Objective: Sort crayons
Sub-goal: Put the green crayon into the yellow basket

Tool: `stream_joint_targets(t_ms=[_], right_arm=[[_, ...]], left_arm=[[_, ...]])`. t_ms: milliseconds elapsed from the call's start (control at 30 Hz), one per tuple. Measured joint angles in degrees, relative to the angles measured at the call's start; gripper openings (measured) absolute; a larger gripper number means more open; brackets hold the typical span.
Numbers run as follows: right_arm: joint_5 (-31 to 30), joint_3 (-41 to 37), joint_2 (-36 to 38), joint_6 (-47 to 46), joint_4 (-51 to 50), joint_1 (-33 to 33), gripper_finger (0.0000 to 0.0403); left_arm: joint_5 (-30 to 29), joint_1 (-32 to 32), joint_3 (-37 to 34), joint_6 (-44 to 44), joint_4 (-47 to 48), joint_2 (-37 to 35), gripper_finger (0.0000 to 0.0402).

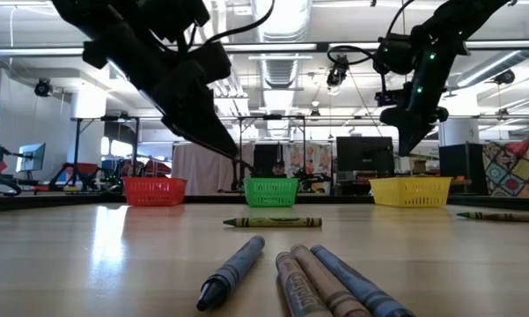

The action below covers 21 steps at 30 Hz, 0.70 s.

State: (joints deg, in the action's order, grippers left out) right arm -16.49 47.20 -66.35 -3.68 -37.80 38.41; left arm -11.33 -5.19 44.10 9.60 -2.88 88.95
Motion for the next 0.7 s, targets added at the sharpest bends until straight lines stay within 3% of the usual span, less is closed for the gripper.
stream_joint_targets(t_ms=[133, 467, 700], right_arm=[[0.02, 0.0, -0.05, 0.53, -0.33, 0.0, 0.005], [2.03, 0.0, -0.07, -1.48, -1.29, 0.0, 0.0197], [1.63, 0.0, -0.07, -4.06, -0.77, 0.0, 0.021]], left_arm=[[-0.19, 0.0, -2.05, 0.67, -0.01, -2.49, 0.0153], [-3.15, 0.0, -5.68, 2.5, -0.97, -7.77, 0.0153], [-3.15, 0.0, -5.68, 2.94, -1.24, -8.31, 0.0153]])
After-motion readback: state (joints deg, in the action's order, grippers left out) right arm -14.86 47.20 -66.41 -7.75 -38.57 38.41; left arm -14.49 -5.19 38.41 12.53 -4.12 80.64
